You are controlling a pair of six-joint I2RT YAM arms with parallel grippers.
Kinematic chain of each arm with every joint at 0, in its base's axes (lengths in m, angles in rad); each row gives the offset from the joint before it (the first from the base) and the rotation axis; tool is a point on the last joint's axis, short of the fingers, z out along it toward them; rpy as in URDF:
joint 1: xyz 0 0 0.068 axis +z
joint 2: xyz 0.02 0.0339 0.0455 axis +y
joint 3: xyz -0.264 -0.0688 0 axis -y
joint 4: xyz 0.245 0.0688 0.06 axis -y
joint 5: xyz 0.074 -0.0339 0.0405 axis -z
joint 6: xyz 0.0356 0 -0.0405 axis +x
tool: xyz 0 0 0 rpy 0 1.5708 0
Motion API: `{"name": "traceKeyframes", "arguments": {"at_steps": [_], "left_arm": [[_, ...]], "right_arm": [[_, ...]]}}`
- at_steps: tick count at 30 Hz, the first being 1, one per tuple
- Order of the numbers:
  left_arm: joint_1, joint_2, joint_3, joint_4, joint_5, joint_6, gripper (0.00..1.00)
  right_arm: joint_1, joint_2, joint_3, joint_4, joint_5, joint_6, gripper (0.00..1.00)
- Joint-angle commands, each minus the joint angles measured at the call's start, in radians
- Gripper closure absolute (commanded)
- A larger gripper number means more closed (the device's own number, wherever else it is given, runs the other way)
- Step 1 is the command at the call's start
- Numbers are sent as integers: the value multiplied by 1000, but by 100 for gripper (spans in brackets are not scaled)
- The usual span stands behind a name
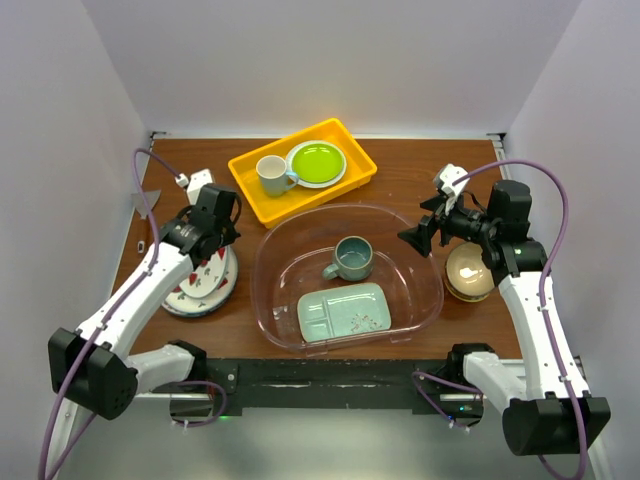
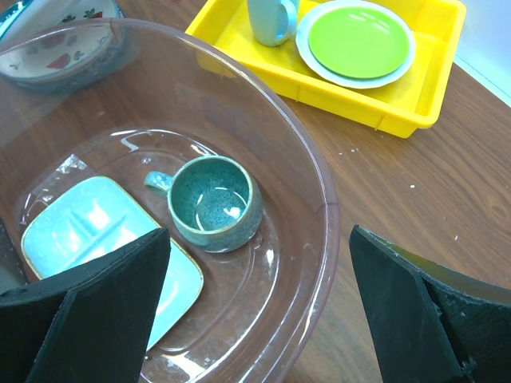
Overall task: Place the mixed dishes into the plastic bin
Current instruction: Pick up the plate at the center of the board.
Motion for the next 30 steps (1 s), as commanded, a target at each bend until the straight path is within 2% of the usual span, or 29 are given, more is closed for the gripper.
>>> {"name": "traceKeyframes", "arguments": {"at_steps": [1,30], "left_arm": [[7,-51,80,69,-22,44,100],[7,-145,203,55,-24,35,100]], "right_arm": [[-5,-3,26,4,-8,-11,1],[-2,8,13,15,-59,-12,1]]}}
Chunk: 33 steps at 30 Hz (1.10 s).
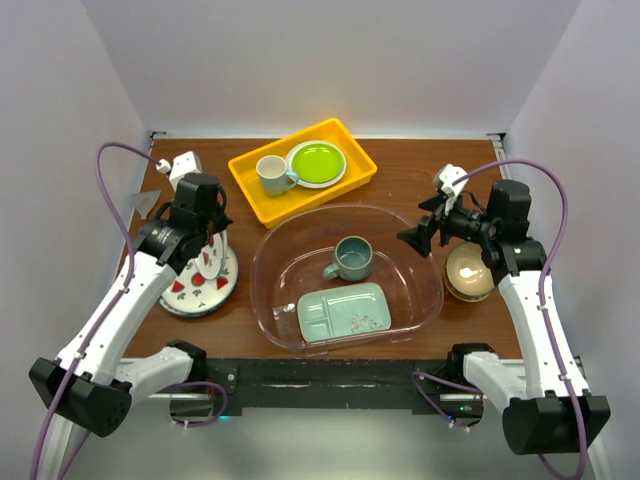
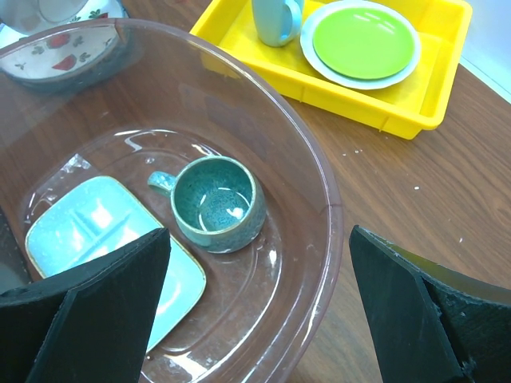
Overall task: Place the mixed dishes into the plastic bin
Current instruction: Pick up the plate at the center of the board.
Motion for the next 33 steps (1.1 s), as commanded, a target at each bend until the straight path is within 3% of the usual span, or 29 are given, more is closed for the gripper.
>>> {"name": "traceKeyframes", "arguments": {"at_steps": [1,11,17,26,33], "left_arm": [[7,-52,82,86,-24,3,100],[7,-39,163,94,10,-15,100],[7,-38,205,92,7,-36,100],[7,-32,213,100,-14,-110,100],[7,-19,225,111,-27,-153,100]], "right_arm": [[0,4,12,16,-61,-17,1],[75,54,62,-1,-90,-12,1],[280,131,151,-27,8,-6,2],[615,350,412,-57,201,-6,2],[771,465,513,-48,347,-29,2]]}}
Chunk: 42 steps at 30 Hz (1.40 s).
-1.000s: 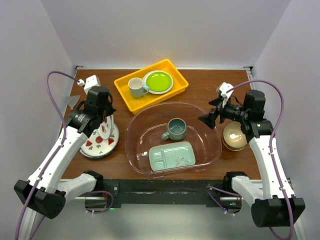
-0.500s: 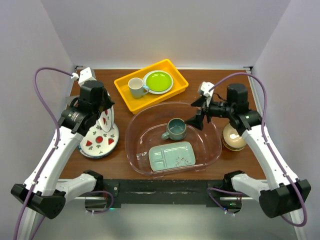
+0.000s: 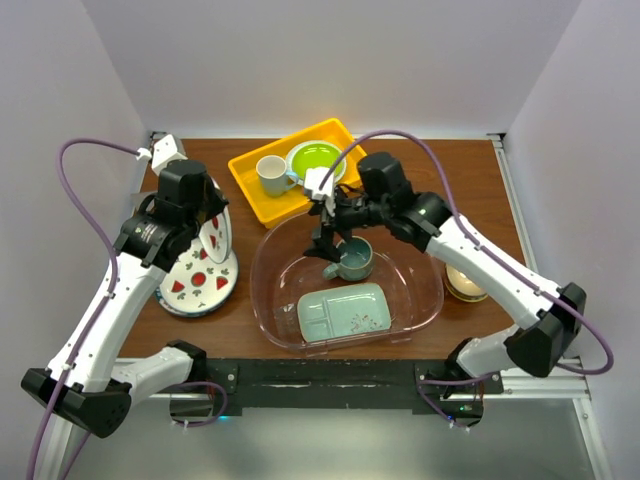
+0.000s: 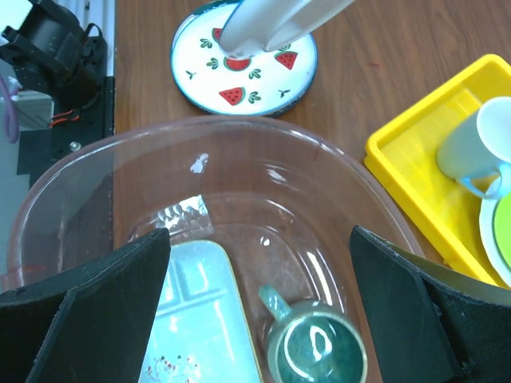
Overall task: Place the mixed dishes into the plastic bin
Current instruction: Pick up the plate at the center of the board.
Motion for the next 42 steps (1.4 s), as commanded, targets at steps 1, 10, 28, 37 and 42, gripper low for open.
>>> {"name": "traceKeyframes", "arguments": {"at_steps": [1,10,28,37,42], "left_arm": [[7,-6,79,118,-50,-46,100],[7,0,88,122,-71,-107,100],[7,-9,71,118,-54,-261,100],[7,-42,59,89,-62,-377,100],[7,-52,65,76,-68,-420,100]], "right_arm": [[79,36,82,8,140,-22,2],[252,150,172,65,329,10,2],[450,340,295,332,866,367,1],[492,388,252,468,1150,444,1],[498,404,206,553,1226,425,2]]}}
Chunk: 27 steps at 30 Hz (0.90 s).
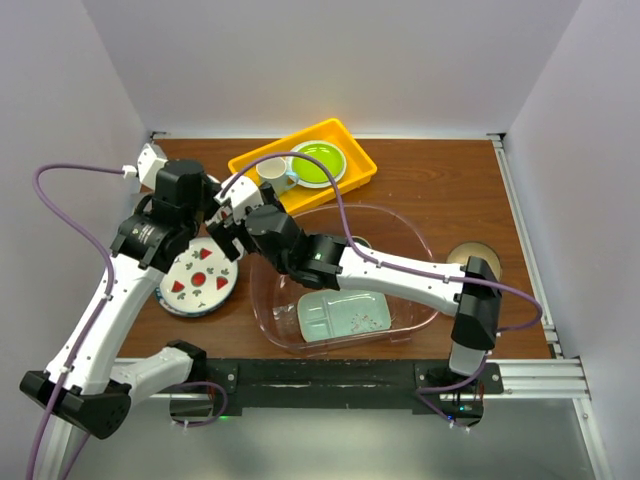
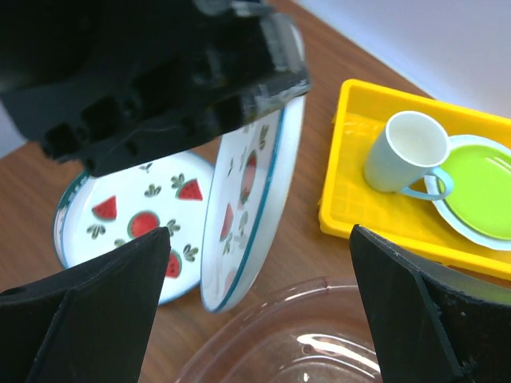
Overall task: Place the mixed dishes into the plastic bin
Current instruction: Pick up the plate at the center of the board.
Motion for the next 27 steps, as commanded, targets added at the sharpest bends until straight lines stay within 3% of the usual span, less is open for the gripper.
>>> {"name": "traceKeyframes", "arguments": {"at_steps": [1,7,12,13,15,16,21,22,24,25,27], "left_arm": [[7,-51,53,84,-45,-90,100],[7,-66,55,72,-38,-142,100],[7,-77,56,64,-33,-176,100],[7,-81,58,63,-30,-182,100],[7,-84,58,61,-27,-188,100],[9,-86,56,60,-21,-191,100],[7,-95,45,71,2,-182,100],[9,-98,44,78,8,-167,97],[7,-101,47,103,27,-115,78],[7,-101,50,110,33,-90,56],[7,-110,62,150,62,1,35]], "right_arm": [[10,12,-35,171,139,7,2],[15,32,-85,242,148,-28,16],[17,47,-79,258,136,-62,50],[18,49,-74,258,134,-64,69],[18,49,-66,252,133,-62,94],[20,47,-57,248,139,-61,100],[15,20,-25,216,138,-65,100],[14,1,-8,203,127,-56,100],[-8,-14,20,136,54,-44,100],[-20,-32,50,113,17,16,100],[-74,-52,84,20,-80,63,100]]}}
